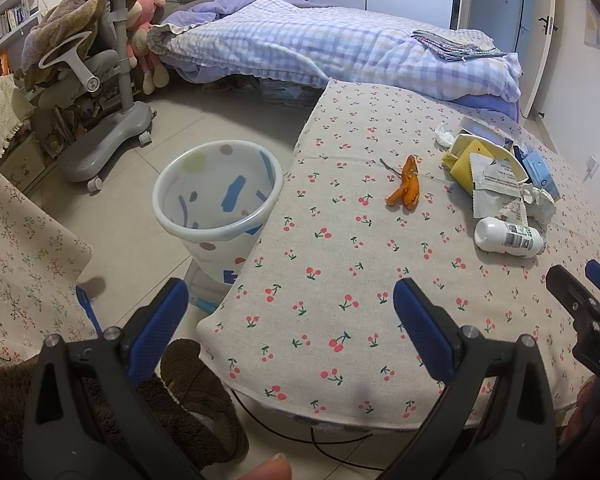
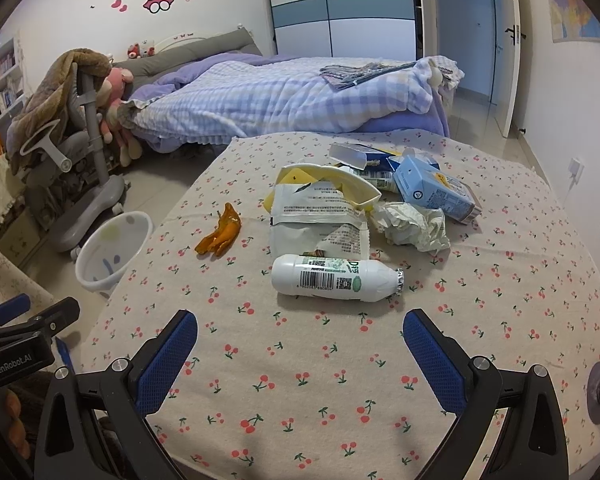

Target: Collect trash

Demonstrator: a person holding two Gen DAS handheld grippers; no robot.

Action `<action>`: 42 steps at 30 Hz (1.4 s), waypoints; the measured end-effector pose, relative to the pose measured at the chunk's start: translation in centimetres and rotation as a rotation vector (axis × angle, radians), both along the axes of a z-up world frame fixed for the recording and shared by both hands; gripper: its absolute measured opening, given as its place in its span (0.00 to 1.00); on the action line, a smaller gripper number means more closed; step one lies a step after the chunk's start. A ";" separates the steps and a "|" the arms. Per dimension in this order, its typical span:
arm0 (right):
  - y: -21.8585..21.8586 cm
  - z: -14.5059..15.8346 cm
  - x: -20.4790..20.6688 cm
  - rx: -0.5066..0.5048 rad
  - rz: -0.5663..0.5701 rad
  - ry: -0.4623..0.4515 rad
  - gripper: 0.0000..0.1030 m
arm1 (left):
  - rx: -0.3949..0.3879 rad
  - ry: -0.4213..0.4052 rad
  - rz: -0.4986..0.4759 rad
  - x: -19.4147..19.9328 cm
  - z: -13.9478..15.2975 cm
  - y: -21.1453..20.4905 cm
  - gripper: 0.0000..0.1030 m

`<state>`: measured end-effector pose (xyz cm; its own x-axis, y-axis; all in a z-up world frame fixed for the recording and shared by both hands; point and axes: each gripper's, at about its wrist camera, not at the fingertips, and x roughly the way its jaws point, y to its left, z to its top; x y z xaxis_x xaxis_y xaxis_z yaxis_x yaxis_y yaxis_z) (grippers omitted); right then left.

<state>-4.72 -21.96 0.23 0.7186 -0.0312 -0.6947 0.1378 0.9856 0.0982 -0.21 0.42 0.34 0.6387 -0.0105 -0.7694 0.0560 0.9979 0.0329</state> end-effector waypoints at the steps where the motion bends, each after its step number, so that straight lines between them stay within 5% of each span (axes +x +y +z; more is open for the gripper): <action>1: 0.0 0.0 0.0 0.000 -0.001 0.000 1.00 | 0.000 0.000 -0.001 0.0 0.0 0.0 0.99; 42: 0.2 -0.3 0.1 0.011 0.001 0.005 1.00 | 0.002 -0.007 0.004 0.3 0.7 0.7 0.99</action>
<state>-4.65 -21.77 -0.07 0.7151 -0.0232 -0.6986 0.1374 0.9846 0.1080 0.10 1.07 0.99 0.6439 -0.0064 -0.7650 0.0517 0.9980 0.0352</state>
